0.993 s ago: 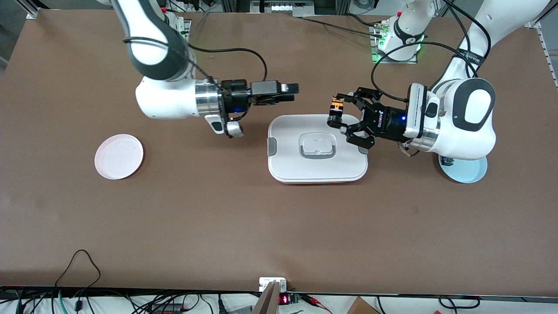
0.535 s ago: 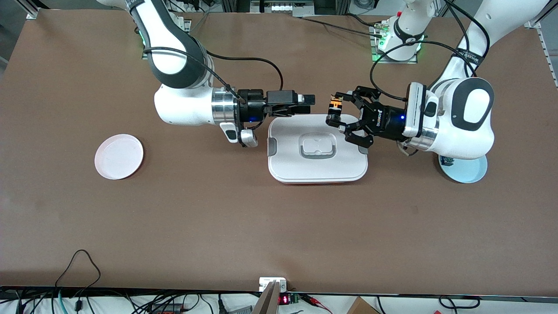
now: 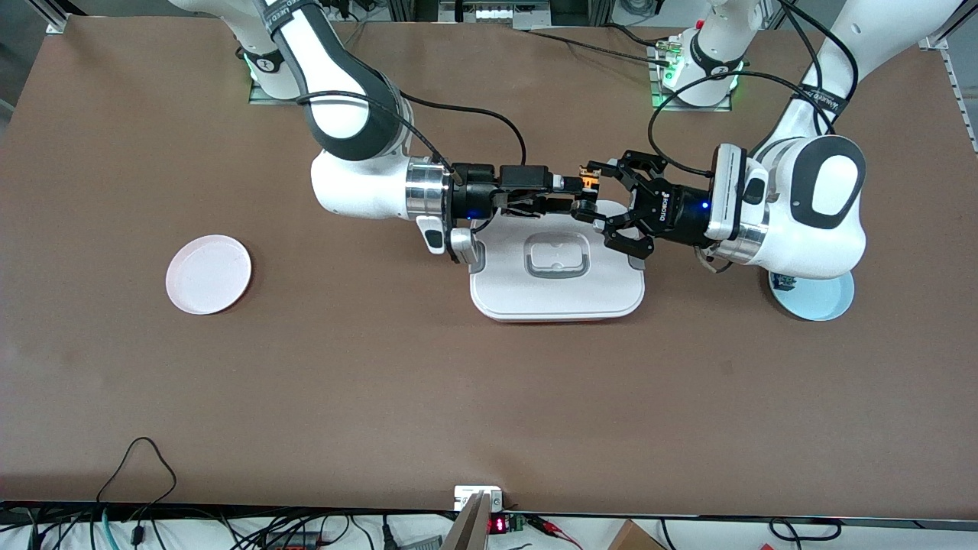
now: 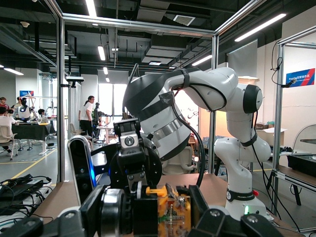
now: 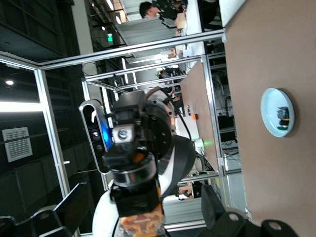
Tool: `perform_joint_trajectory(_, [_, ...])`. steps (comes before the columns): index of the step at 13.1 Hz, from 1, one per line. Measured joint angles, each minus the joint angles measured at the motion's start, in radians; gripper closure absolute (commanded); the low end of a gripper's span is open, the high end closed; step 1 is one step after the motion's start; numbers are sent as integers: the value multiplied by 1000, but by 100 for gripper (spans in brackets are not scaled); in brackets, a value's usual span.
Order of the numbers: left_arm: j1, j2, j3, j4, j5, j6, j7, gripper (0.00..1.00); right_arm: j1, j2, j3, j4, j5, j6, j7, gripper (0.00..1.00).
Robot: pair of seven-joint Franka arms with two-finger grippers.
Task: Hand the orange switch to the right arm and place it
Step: 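Close the right gripper on the orange switch beside the left gripper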
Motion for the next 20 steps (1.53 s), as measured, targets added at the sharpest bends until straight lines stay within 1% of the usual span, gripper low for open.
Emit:
perform_joint_trajectory(4, [0, 0, 0, 0, 0, 1, 0, 99, 20, 1, 4, 0, 52, 61, -88, 0])
perform_joint_trajectory(7, [0, 0, 0, 0, 0, 1, 0, 99, 34, 1, 5, 0, 66, 76, -144, 0])
perform_joint_trajectory(11, [0, 0, 0, 0, 0, 2, 0, 99, 49, 1, 5, 2, 73, 95, -157, 0])
perform_joint_trajectory(12, [0, 0, -1, 0, 0, 2, 0, 99, 51, 1, 5, 3, 74, 97, -157, 6])
perform_joint_trajectory(13, [0, 0, -1, 0, 0, 2, 0, 98, 51, 1, 5, 3, 75, 97, -158, 27])
perform_joint_trajectory(14, [0, 0, -1, 0, 0, 2, 0, 97, 51, 1, 5, 4, 75, 97, -159, 43])
perform_joint_trajectory(15, [0, 0, -1, 0, 0, 2, 0, 97, 51, 1, 5, 5, 75, 97, -165, 83])
perform_joint_trajectory(16, [0, 0, -1, 0, 0, 2, 0, 97, 51, -1, 5, 8, 77, 100, -168, 93])
perform_joint_trajectory(17, [0, 0, -1, 0, 0, 2, 0, 97, 50, -3, 4, 10, 81, 103, -168, 98])
perform_joint_trajectory(20, [0, -1, -1, 0, -13, 2, -1, 97, 48, -5, 1, 15, 83, 109, -178, 98])
